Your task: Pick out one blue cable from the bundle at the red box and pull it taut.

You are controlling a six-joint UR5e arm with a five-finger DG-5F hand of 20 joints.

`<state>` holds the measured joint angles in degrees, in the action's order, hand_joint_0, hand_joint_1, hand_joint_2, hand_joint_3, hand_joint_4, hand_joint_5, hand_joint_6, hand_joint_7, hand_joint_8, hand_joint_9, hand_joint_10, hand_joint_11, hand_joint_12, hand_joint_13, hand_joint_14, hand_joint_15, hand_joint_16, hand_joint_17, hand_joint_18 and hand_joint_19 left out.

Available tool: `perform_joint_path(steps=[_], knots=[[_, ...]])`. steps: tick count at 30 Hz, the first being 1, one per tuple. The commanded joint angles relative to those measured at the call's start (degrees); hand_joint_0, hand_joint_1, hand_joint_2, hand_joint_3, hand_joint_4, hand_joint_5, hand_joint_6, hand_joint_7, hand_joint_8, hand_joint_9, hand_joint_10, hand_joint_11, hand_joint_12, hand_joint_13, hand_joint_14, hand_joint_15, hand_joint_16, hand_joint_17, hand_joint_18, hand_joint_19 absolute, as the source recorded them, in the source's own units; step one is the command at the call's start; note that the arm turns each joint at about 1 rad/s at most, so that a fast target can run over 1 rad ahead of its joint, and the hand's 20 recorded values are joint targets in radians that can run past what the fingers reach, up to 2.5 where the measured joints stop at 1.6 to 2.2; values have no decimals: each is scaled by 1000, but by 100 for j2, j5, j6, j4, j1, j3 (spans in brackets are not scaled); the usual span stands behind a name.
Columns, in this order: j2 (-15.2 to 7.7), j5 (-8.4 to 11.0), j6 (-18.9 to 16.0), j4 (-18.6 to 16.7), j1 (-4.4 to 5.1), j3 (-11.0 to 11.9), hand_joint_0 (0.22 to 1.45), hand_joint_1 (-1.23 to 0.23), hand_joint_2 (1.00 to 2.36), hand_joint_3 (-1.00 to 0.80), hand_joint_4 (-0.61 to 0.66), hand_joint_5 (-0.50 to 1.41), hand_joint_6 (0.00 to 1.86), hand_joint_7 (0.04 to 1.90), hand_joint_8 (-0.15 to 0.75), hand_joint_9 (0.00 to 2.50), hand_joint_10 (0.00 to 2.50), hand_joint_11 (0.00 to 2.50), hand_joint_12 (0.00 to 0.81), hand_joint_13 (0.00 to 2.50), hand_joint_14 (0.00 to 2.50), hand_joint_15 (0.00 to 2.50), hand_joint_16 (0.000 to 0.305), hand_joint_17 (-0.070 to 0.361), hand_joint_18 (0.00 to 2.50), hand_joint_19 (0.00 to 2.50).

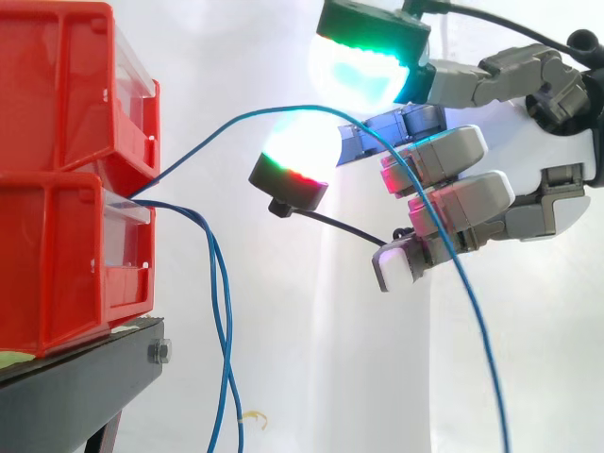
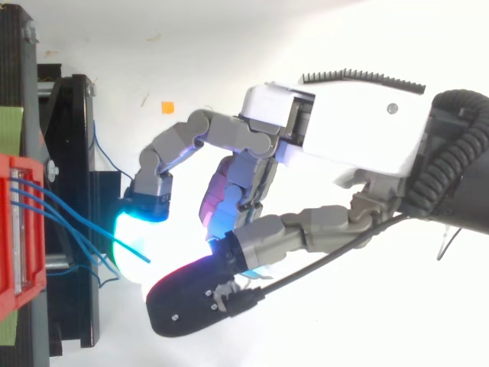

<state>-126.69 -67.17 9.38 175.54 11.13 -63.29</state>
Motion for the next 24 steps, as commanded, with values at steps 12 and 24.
perform_joint_path(steps=[12, 24], knots=[[-5, 29, -138, 6, 21, -8, 644, -810, 1029, -93, -76, -107, 920, 1023, 269, 1535, 15, 1474, 302, 1490, 26, 1154, 25, 57, 957, 569], [-5, 29, -270, -2, 38, -8, 622, -861, 1021, 20, -116, -65, 885, 1130, 302, 1518, 26, 1034, 368, 1345, 24, 822, 36, 82, 986, 477]])
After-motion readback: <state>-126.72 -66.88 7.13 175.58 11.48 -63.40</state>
